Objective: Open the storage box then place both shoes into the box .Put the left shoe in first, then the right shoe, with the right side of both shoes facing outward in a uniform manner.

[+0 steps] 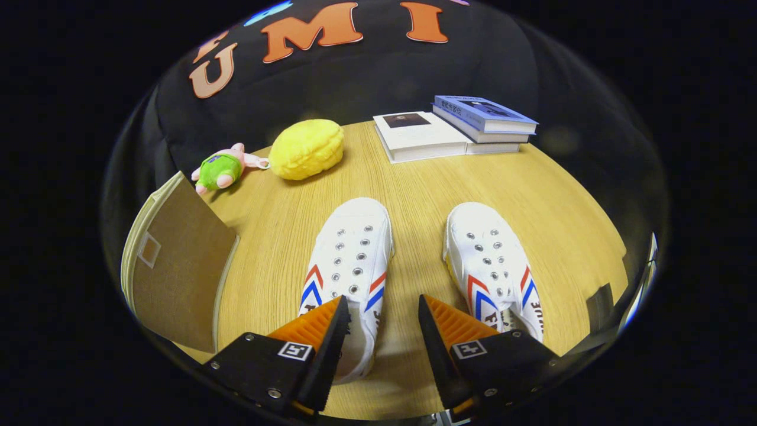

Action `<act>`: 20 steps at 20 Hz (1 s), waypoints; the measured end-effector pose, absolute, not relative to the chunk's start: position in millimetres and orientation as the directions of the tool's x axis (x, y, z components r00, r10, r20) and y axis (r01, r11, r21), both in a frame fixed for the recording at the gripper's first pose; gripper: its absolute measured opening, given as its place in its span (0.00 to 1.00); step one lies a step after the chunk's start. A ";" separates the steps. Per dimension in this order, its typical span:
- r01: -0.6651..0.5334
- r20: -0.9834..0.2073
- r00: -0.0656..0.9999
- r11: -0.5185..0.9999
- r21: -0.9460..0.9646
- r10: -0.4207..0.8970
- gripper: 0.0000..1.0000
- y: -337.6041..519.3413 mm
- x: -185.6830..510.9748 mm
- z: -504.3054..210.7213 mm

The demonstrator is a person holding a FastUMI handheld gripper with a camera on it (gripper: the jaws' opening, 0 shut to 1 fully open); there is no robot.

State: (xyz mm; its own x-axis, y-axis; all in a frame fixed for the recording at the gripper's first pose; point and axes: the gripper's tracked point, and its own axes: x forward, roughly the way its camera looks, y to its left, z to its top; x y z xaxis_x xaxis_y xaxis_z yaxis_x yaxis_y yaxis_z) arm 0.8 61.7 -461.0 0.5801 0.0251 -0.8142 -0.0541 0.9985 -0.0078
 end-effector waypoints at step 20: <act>-0.034 -0.707 0.682 0.973 0.228 0.190 0.00 104.3 18.7 -388.0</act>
